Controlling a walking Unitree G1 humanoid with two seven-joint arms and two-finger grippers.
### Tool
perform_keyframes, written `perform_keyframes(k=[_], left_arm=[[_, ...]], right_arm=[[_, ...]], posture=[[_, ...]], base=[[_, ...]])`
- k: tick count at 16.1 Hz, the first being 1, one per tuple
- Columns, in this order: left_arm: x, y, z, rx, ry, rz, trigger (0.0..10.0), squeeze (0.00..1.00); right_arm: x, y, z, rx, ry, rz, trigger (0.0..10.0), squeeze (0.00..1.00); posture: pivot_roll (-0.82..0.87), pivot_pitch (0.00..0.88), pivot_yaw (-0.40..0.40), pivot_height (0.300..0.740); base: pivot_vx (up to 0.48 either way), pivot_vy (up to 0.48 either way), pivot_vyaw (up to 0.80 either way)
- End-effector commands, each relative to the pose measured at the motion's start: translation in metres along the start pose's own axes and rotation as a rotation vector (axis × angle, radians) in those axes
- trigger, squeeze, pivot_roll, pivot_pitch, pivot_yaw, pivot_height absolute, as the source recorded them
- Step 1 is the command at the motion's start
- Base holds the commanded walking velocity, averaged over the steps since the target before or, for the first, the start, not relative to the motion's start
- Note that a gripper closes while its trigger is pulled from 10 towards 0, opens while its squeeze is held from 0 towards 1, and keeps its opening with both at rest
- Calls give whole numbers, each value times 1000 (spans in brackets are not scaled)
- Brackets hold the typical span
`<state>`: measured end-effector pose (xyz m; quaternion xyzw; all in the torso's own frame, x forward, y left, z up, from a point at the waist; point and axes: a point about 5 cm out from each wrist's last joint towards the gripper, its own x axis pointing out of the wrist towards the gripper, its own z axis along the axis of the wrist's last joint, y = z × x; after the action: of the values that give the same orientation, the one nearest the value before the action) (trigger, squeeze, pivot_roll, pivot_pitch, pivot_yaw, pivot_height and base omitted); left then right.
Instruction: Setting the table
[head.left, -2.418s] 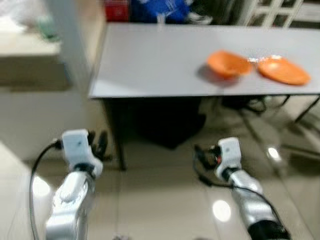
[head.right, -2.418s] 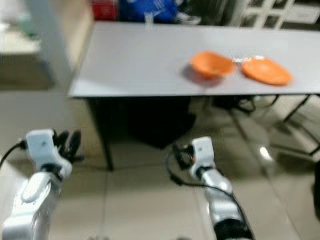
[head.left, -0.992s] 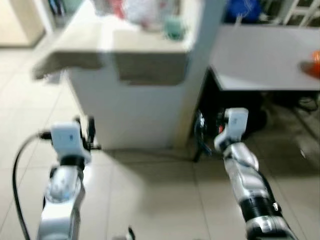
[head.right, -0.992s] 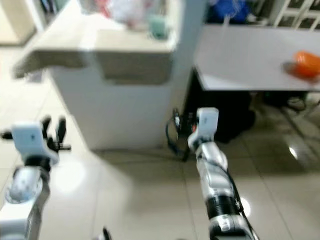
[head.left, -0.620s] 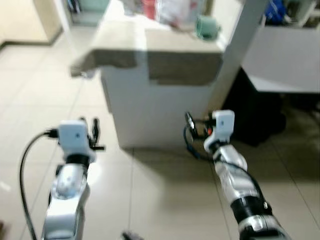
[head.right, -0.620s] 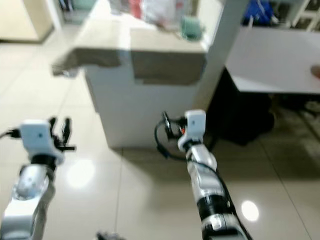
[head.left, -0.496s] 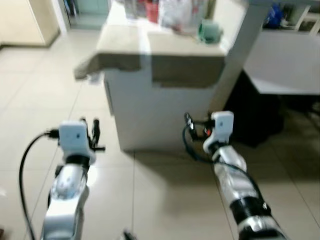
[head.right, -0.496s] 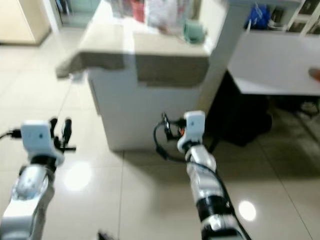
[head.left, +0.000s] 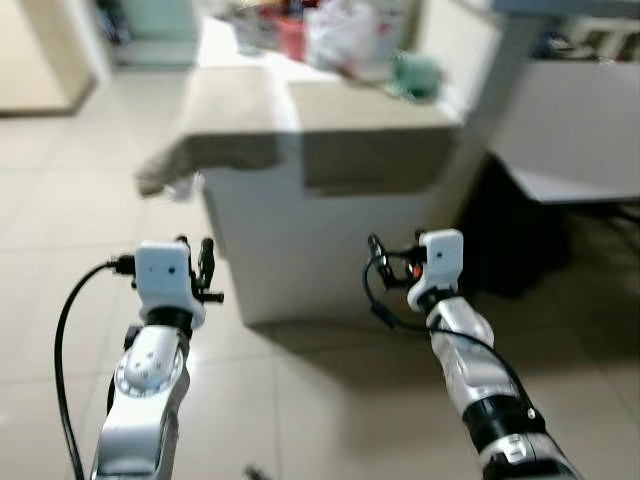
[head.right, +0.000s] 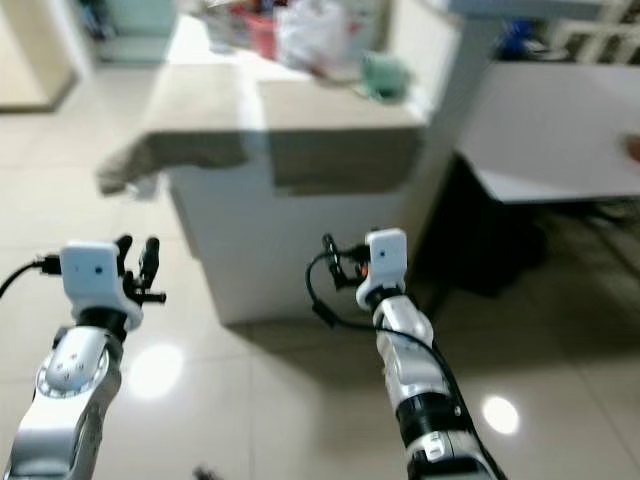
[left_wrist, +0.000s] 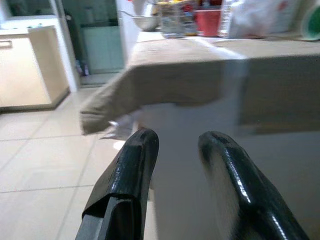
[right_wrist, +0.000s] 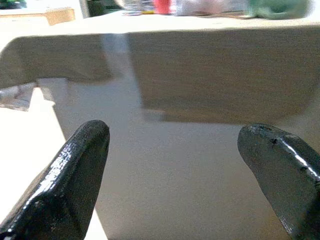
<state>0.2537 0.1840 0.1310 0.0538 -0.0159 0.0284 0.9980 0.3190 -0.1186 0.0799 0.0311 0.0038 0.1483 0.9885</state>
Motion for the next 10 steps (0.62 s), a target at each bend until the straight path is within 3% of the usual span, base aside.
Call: perform_keyframes(k=[1, 2, 7, 10], left_arm=[[0, 4, -2, 19, 13, 7, 10000, 0], [1, 2, -2, 16, 13, 5, 10000, 0], [0, -2, -3, 43, 15, -7, 10000, 0], [0, -3, -3, 34, 16, -12, 10000, 0]], right_arm=[[3, 7, 1, 6, 1, 17, 10000, 0], [3, 8, 0, 0, 5, 23, 10000, 0], [4, 8, -2, -25, 24, 26, 10000, 0], [4, 10, -3, -32, 18, 36, 10000, 0]], posture=[[26, 0, -20, 740], [24, 0, -20, 740], [26, 4, -23, 740], [29, 6, -24, 740]], base=[[480, 0, -750], [480, 0, -750], [458, 0, 0], [423, 0, -413]])
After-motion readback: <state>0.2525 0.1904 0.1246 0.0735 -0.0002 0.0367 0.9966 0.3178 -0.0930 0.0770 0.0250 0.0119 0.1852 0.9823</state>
